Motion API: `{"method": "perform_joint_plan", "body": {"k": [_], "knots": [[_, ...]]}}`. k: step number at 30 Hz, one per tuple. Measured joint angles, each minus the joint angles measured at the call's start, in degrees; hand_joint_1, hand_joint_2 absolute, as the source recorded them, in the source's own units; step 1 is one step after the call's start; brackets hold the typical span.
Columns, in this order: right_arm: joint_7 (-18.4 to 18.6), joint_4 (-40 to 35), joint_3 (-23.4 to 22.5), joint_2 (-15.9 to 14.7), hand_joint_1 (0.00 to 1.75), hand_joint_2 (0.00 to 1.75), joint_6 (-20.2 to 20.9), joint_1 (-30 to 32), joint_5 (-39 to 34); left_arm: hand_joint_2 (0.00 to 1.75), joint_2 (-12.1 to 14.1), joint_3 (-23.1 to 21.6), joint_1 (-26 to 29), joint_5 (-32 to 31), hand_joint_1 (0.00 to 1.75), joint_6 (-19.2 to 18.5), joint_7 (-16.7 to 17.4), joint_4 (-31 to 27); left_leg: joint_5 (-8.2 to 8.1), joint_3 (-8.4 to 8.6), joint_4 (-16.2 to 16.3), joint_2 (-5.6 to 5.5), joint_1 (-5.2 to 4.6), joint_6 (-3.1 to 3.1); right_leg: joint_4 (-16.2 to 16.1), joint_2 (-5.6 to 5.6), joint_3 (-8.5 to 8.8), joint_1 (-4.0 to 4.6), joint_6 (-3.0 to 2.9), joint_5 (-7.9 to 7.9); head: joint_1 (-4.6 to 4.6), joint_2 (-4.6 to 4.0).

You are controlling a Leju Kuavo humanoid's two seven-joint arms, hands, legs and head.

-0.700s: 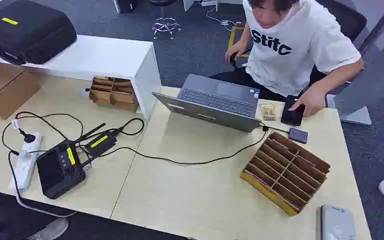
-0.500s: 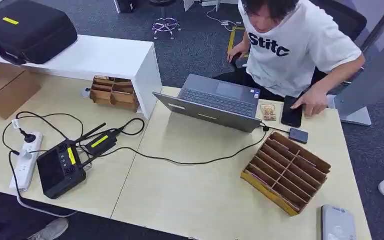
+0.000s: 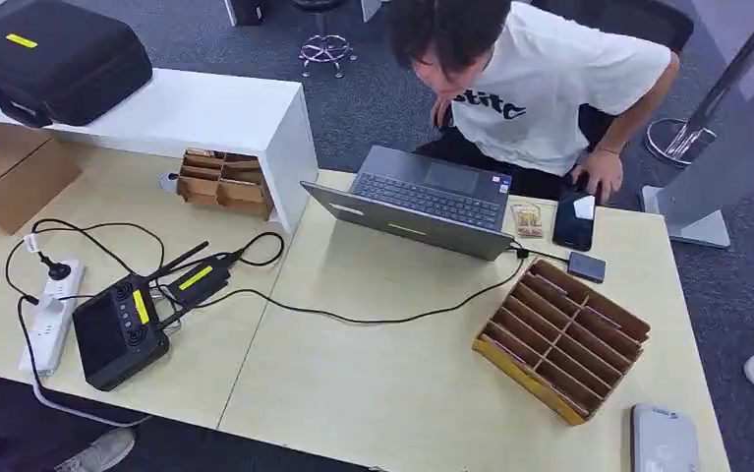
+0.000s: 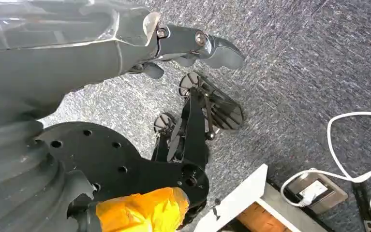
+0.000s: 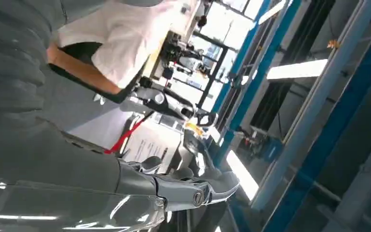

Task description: Pass the card to the sensor for recognition and then transmit it.

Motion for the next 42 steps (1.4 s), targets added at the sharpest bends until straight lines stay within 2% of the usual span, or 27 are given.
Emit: {"method": "perform_joint_plan", "body": {"k": [7, 10, 13, 18, 22, 24, 35, 40, 42], "knots": [[0.09, 0.63, 2.83, -2.83, 0.00, 1.75, -1.18, -0.09, -0.20, 1.75, -0.04, 0.50, -0.27, 0.85, 0.00, 0.29, 0.42, 0.39, -0.03, -0.01, 0.00, 0.01, 0.00, 0.00, 0.00, 0.01, -0.01, 0.00, 0.01, -0.02, 0.00, 0.00], [0.62, 0.72, 3.59, -4.34, 0.00, 1.75, -1.40, -0.46, 1.82, 1.75, -0.09, 0.92, -0.42, 1.18, 0.00, 0.42, 0.44, 0.48, -0.03, -0.04, 0.00, 0.01, -0.01, 0.00, 0.00, 0.01, -0.01, -0.01, 0.01, -0.01, 0.00, 0.00], [3.90, 2.11, 5.53, -7.10, 0.00, 1.75, -1.25, -3.39, 6.87, 1.75, -0.11, 1.09, -0.65, 1.09, 0.00, 0.22, 0.96, 0.64, -0.03, -0.05, 0.00, 0.07, -0.01, 0.00, 0.00, 0.08, 0.00, -0.01, 0.02, 0.03, -0.02, 0.00], [12.20, 9.58, 11.03, -9.71, 0.00, 1.75, -2.78, -13.84, 18.65, 1.75, -0.11, 1.09, -1.42, 0.11, 0.00, -0.20, 2.64, 0.68, 0.14, 0.01, 0.00, 0.10, 0.00, 0.06, 0.00, 0.10, 0.00, 0.00, 0.01, 0.16, 0.00, 0.00], [15.50, 17.34, 15.73, -9.95, 0.00, 1.75, -2.95, -21.07, 21.70, 1.75, -0.13, 1.09, -1.87, -0.11, 0.00, -0.22, 3.39, 0.72, 0.20, 0.01, 0.02, 0.03, 0.00, 0.04, 0.02, 0.04, 0.01, 0.00, 0.02, 0.18, -0.02, 0.00], [15.65, 19.87, 17.17, -9.95, 0.00, 1.75, -2.98, -22.92, 21.86, 1.75, -0.15, 1.09, -1.93, -0.13, 0.00, -0.20, 3.50, 0.74, 0.20, -0.02, 0.02, -0.02, 0.00, 0.04, 0.03, 0.01, 0.00, 0.00, 0.02, 0.17, 0.00, 0.00], [21.53, 33.95, 23.85, -9.49, 0.00, 1.75, -2.93, -34.70, 25.82, 1.75, -0.24, 1.09, -2.47, -0.68, 0.00, -0.13, 5.55, 0.74, 0.20, -0.08, 0.01, -0.04, 0.00, 0.04, 0.04, -0.01, -0.03, 0.00, 0.02, 0.17, -0.02, 0.00], [26.19, 42.13, 26.43, -8.79, 0.00, 1.75, -4.16, -41.00, 31.92, 1.75, -0.24, 1.03, -2.82, -1.66, 0.00, -0.24, 6.67, 0.74, 0.20, -0.07, 0.02, -0.04, 0.00, 0.04, 0.05, -0.01, -0.03, 0.00, 0.02, 0.18, 0.00, 0.00], [26.99, 45.49, 27.04, -8.40, 0.00, 1.75, -5.14, -43.48, 33.98, 1.75, -0.24, 0.96, -2.93, -1.99, 0.00, -0.30, 6.99, 0.74, 0.21, -0.07, 0.03, -0.06, 0.00, 0.04, 0.05, -0.02, -0.02, 0.00, 0.02, 0.18, 0.00, 0.00]]}}
